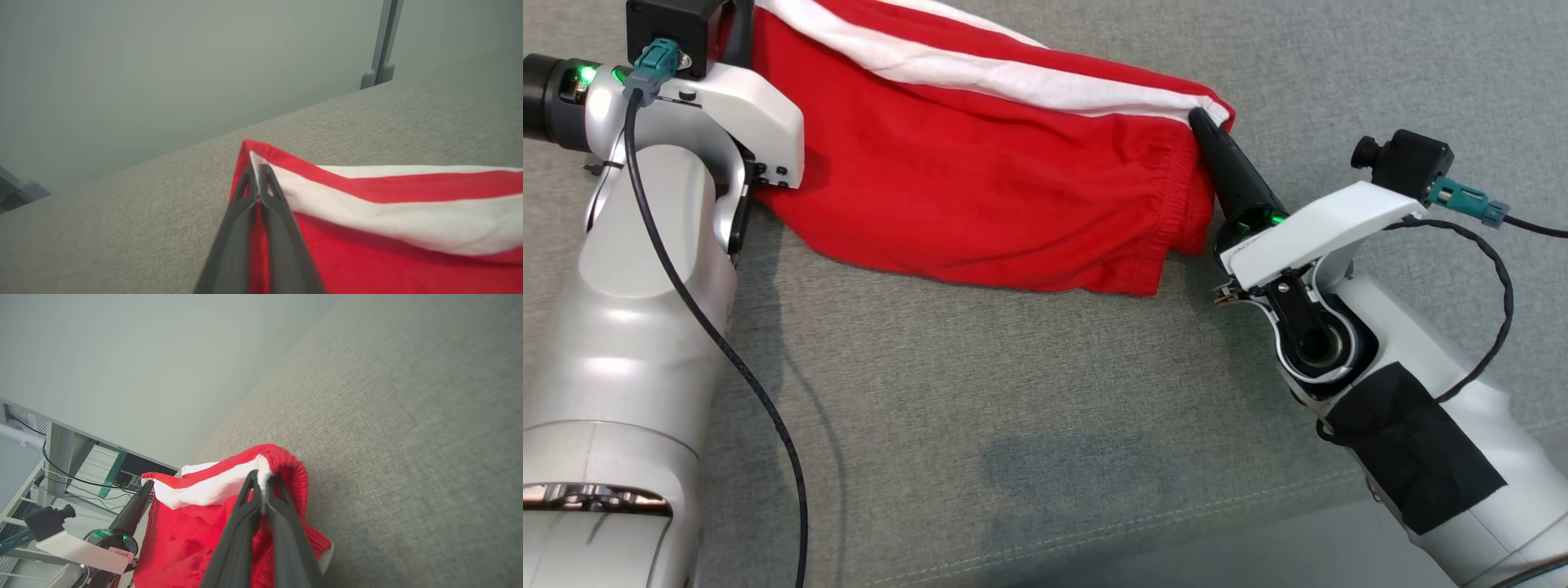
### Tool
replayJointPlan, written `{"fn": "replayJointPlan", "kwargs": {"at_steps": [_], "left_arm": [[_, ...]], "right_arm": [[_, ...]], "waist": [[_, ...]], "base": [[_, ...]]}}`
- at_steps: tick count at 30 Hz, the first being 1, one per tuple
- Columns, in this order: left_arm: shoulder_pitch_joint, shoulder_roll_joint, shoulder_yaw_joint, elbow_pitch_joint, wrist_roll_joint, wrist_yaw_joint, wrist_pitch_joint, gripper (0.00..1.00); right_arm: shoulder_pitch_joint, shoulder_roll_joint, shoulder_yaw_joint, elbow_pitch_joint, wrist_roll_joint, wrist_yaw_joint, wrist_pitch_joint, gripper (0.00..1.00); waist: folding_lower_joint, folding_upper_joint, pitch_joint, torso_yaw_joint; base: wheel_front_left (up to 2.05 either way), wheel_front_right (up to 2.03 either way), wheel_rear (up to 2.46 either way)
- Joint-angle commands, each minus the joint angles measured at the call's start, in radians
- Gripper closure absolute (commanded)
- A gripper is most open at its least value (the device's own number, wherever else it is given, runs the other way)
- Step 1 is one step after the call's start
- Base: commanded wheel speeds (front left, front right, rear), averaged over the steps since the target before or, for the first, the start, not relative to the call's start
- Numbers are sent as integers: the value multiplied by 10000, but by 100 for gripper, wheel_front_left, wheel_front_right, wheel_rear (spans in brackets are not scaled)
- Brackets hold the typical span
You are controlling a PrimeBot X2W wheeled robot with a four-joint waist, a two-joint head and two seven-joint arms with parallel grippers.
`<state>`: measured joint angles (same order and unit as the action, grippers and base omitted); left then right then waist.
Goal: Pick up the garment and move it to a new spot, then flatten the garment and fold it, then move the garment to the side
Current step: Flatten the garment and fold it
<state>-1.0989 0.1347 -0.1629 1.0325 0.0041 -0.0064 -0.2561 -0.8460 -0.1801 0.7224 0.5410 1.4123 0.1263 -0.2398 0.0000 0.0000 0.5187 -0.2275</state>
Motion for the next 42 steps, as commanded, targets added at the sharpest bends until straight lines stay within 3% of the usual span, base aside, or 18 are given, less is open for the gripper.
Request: {"fn": "replayJointPlan", "kwargs": {"at_steps": [1, 21, 22, 23, 24, 25, 30, 36, 42], "left_arm": [[-379, 405, 82, -14, 70, 150, -57, 100], [-767, 797, -104, 182, -78, 505, -57, 100], [-754, 790, -135, 110, -79, 496, -57, 92], [-734, 778, -145, 58, -102, 490, -57, 61], [-709, 773, -167, 66, -113, 475, -57, 15], [-677, 753, -159, 132, -158, 462, -57, 0], [-457, 682, -40, 220, -412, 510, -57, 0], [730, 482, 347, -707, -966, 487, -57, 0], [2299, 232, 729, -1771, -1347, 439, -57, 0]], "right_arm": [[28, 145, 119, -122, 70, 44, -183, 100], [64, 772, -981, 161, -999, 44, -218, 100], [57, 798, -1009, 184, -1061, 44, -219, 100], [48, 830, -1032, 216, -1114, 44, -219, 67], [41, 870, -1009, 281, -1150, 44, -219, 5], [27, 904, -917, 352, -1181, 44, -219, 0], [-4, 826, -878, 728, -1856, 44, -219, 0], [722, 327, -2852, 824, -4930, 44, -219, 0], [2051, 531, -5233, -241, -8597, 44, -219, 0]], "waist": [[0, 0, 175, -183], [0, 0, 420, -673], [0, 0, 433, -682], [0, 0, 443, -689], [0, 0, 442, -694], [0, 0, 432, -690], [0, 0, 241, -604], [0, 0, -458, -398], [0, 0, -1152, -170]], "base": [[0, 0, 0], [0, 0, 0], [0, 0, 0], [0, 0, 0], [0, 0, 0], [0, 0, 0], [0, 0, 0], [0, 0, 0], [0, 0, 0]]}}
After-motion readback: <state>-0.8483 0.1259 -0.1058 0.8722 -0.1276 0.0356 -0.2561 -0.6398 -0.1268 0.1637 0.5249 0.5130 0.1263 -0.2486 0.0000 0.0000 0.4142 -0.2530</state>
